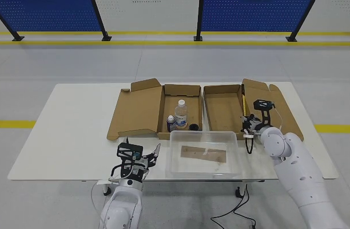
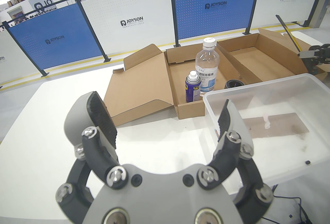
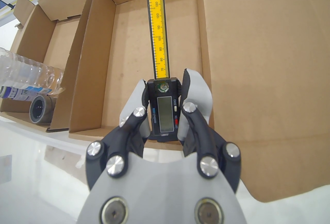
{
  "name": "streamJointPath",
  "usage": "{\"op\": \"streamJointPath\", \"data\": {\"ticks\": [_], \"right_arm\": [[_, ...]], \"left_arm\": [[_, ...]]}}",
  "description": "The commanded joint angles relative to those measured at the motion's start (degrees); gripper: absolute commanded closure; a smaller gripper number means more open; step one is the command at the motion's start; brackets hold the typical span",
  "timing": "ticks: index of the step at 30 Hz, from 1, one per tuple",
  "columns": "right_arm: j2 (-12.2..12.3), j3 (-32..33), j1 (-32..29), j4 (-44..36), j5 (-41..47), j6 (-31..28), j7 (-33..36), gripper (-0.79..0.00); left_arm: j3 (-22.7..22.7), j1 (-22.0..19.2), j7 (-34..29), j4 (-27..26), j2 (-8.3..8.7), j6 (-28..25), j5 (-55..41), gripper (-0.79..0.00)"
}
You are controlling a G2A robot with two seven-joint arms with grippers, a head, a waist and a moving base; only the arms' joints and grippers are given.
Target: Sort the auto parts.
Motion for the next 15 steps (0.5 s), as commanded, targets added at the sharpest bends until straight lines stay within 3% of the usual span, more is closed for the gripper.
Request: {"op": "streamJointPath", "data": {"ticks": [1,10,15], "right_arm": [[-0.02,0.11,-0.05,0.09,0.10,-0.27,0.15,-0.314],[-0.16,0.33,-0.39,-0.18,0.22,-1.64,-0.08,-0.329],[0.28,1.18,-1.16,-5.28,-2.45,-3.64,0.05,-0.323]], "left_arm": [[0.00,0.00,0.00,0.00,0.00,0.00,0.00,-0.785],[0.00,0.00,0.00,0.00,0.00,0.00,0.00,-0.785],[0.00,0.00,0.00,0.00,0.00,0.00,0.00,-0.785]]}}
